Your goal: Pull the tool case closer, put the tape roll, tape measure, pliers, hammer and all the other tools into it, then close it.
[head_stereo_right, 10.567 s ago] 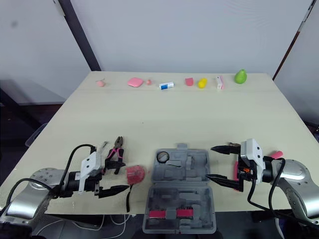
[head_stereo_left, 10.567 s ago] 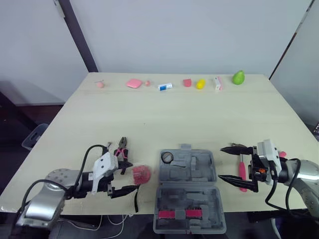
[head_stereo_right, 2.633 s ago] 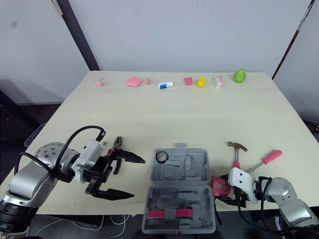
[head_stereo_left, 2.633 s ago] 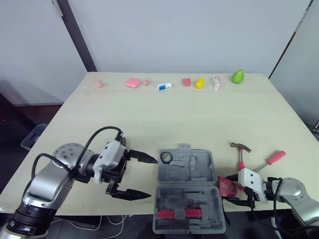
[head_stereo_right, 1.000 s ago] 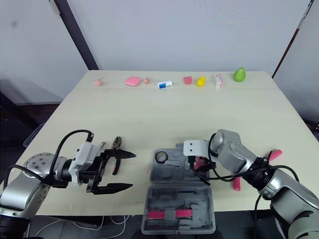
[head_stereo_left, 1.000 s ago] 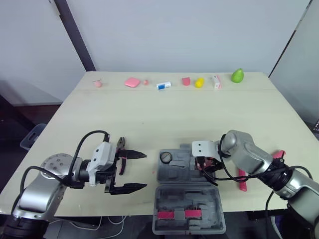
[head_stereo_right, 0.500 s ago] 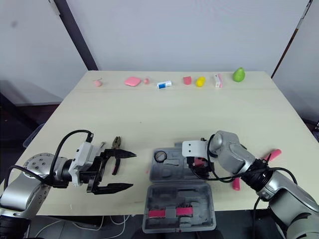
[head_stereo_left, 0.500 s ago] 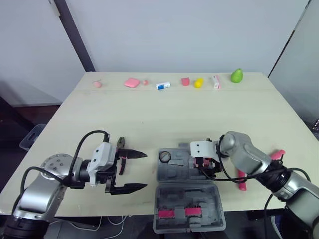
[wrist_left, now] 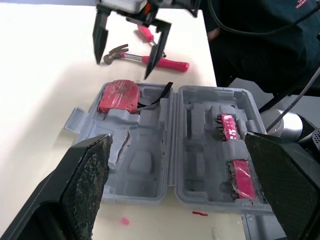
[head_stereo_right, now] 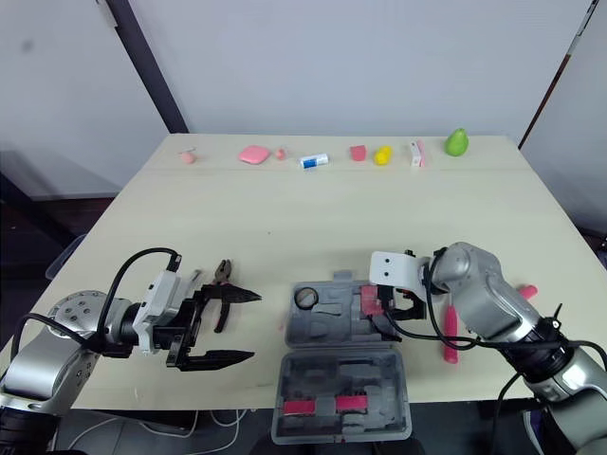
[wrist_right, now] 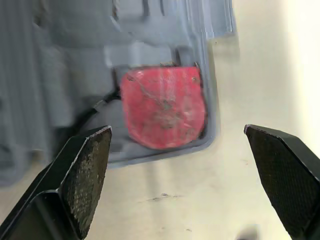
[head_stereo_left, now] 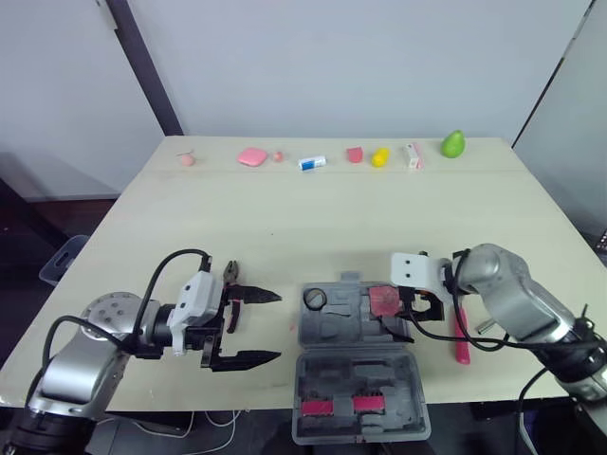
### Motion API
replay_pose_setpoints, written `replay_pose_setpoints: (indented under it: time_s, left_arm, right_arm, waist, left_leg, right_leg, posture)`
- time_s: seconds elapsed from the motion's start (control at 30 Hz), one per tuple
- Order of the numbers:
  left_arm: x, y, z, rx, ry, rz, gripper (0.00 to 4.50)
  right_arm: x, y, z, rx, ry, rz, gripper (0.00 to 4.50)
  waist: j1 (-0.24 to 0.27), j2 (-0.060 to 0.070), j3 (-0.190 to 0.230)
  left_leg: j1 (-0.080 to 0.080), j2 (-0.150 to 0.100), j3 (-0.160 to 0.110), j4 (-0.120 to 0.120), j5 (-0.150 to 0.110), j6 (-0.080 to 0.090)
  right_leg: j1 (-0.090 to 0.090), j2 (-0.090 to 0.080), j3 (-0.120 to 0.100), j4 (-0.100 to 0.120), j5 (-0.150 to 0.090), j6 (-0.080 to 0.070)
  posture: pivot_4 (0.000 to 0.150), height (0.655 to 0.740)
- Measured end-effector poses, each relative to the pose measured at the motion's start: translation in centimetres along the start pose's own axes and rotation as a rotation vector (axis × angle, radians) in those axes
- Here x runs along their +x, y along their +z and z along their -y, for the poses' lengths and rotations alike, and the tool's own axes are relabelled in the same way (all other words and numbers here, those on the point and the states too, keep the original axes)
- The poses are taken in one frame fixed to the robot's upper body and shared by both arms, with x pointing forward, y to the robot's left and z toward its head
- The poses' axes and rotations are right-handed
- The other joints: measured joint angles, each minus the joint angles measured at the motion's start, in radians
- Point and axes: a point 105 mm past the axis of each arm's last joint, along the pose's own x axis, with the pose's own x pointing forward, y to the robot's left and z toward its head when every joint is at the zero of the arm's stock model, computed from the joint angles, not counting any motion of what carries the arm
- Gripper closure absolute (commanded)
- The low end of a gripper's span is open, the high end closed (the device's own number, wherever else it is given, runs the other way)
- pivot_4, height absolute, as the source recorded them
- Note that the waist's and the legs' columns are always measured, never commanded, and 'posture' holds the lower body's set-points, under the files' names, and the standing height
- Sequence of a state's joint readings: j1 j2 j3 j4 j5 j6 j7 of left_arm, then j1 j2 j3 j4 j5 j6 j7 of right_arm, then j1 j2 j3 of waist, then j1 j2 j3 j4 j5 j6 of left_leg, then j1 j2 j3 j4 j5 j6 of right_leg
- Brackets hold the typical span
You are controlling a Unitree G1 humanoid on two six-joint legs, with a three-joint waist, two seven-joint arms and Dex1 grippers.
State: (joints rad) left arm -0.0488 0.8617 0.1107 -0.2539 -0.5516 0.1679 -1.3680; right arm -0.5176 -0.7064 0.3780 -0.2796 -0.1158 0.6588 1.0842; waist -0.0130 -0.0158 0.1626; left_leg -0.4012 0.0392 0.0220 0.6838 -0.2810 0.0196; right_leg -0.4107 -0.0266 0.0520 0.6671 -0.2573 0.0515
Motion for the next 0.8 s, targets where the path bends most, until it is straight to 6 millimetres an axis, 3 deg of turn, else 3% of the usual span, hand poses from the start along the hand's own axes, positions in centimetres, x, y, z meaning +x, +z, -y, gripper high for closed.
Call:
replay_pose_setpoints:
  time_s: [0.07,0.2,0.53,0.8]
  left_arm:
    - [0.1,0.2,-0.2,0.007,0.004,0.008,0.0]
    - [0.2,0.3,-0.3,0.01,0.012,0.015,0.0]
    - [0.1,0.1,-0.7,-0.003,0.026,0.028,0.0]
    - [0.1,0.0,-0.7,-0.008,0.033,0.029,0.0]
  right_arm:
    - [0.0,0.0,0.1,0.042,-0.039,0.088,0.85]
    - [0.3,-0.8,0.2,0.128,-0.101,0.209,2.9]
    - [2.7,-0.4,-0.6,0.342,-0.138,0.524,2.9]
    - [5.1,-2.7,-1.4,0.393,-0.141,0.554,2.9]
  waist:
    - [0.0,0.0,0.0]
    - [-0.002,0.0,0.0]
    - [-0.002,0.0,0.0]
    - [-0.003,0.0,0.0]
  left_leg:
    - [0.0,0.0,0.0,0.0,0.0,0.0]
    - [0.001,0.0,0.001,0.0,0.0,0.0]
    - [0.001,0.0,0.001,0.0,0.0,0.0]
    - [0.001,0.0,0.001,0.0,0.0,0.0]
  right_leg:
    - [0.0,0.0,0.0,0.0,0.0,0.0]
    - [0.0,0.0,0.001,0.0,0.0,0.0]
    - [0.001,0.001,0.002,0.001,0.0,0.0]
    - [0.001,0.001,0.001,0.001,0.0,0.0]
  posture:
    - [0.15,0.74]
    - [0.15,0.74]
    - [0.15,0.74]
    - [0.15,0.74]
